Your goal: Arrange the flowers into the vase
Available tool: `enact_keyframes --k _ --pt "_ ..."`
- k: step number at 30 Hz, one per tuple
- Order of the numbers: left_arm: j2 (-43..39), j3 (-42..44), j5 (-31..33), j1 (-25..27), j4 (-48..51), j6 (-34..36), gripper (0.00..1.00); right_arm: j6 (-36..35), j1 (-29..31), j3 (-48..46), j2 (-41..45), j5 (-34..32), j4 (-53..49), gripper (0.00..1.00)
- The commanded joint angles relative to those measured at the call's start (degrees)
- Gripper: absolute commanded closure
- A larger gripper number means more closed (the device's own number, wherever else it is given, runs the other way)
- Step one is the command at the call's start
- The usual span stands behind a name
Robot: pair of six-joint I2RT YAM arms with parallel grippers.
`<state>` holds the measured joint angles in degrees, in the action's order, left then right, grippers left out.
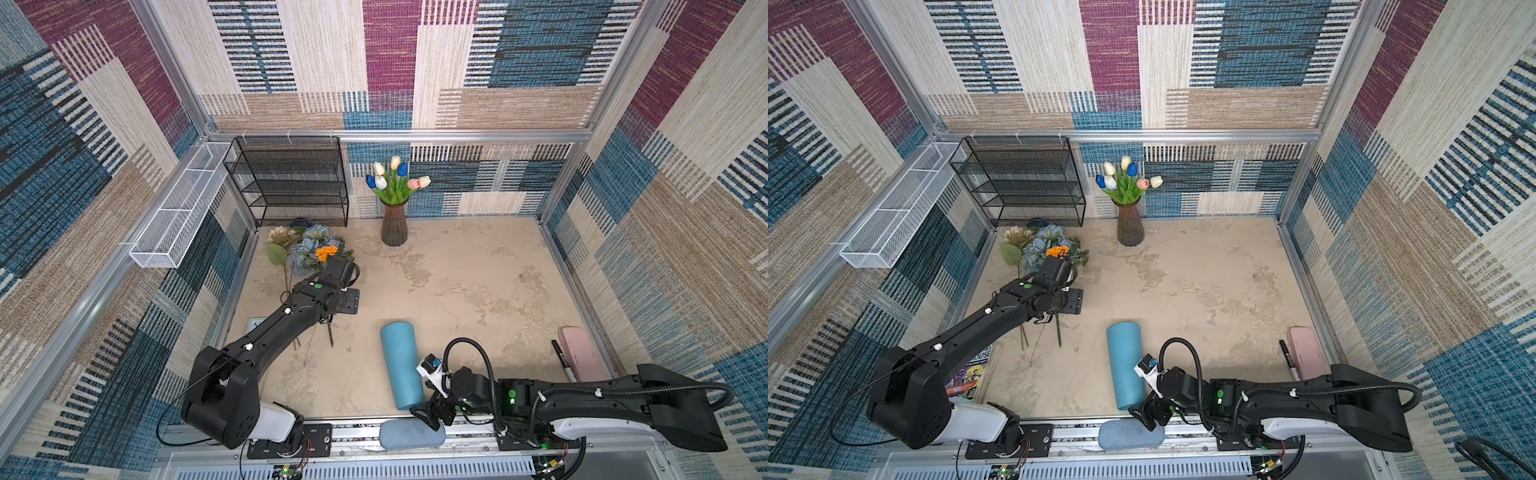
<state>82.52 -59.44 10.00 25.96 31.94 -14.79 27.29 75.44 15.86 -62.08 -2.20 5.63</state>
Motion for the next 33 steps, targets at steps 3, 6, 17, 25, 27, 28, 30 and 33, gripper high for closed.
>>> enact_keyframes --k 3,6,17,25,27,28,30,33 --pt "1.9 0.9 -10.7 0.9 -8.5 1.1 0.26 4.6 0.1 0.8 -3.4 -8.0 0.7 0.06" --pt "2.7 1.2 -12.3 1.3 -10.7 1.5 0.26 6.2 0.0 0.7 -1.4 -14.2 0.3 0.06" --pt "5.8 3.1 -20.8 1.8 -20.1 3.2 0.27 -0.6 -11.5 -6.6 6.0 -13.3 12.4 0.06" --pt "8.2 5.6 -29.6 1.8 -28.6 3.6 0.35 -5.8 -19.0 -10.4 2.4 -9.2 24.7 0.55" --pt "9.3 5.6 -31.3 1.8 -29.4 3.9 0.38 -7.8 -20.4 -10.8 0.7 -8.3 28.1 0.57" --pt "10.0 5.7 -32.0 1.8 -29.8 4.0 0.39 -8.7 -21.2 -11.2 -0.4 -7.7 30.5 0.54" --pt "11.1 5.7 -32.4 1.8 -30.1 4.1 0.41 -10.3 -22.7 -11.8 -2.9 -5.5 35.0 0.54" --pt "11.6 6.4 -33.0 1.8 -31.0 3.9 0.42 -13.2 -23.5 -11.7 -6.8 -3.8 40.2 0.57"
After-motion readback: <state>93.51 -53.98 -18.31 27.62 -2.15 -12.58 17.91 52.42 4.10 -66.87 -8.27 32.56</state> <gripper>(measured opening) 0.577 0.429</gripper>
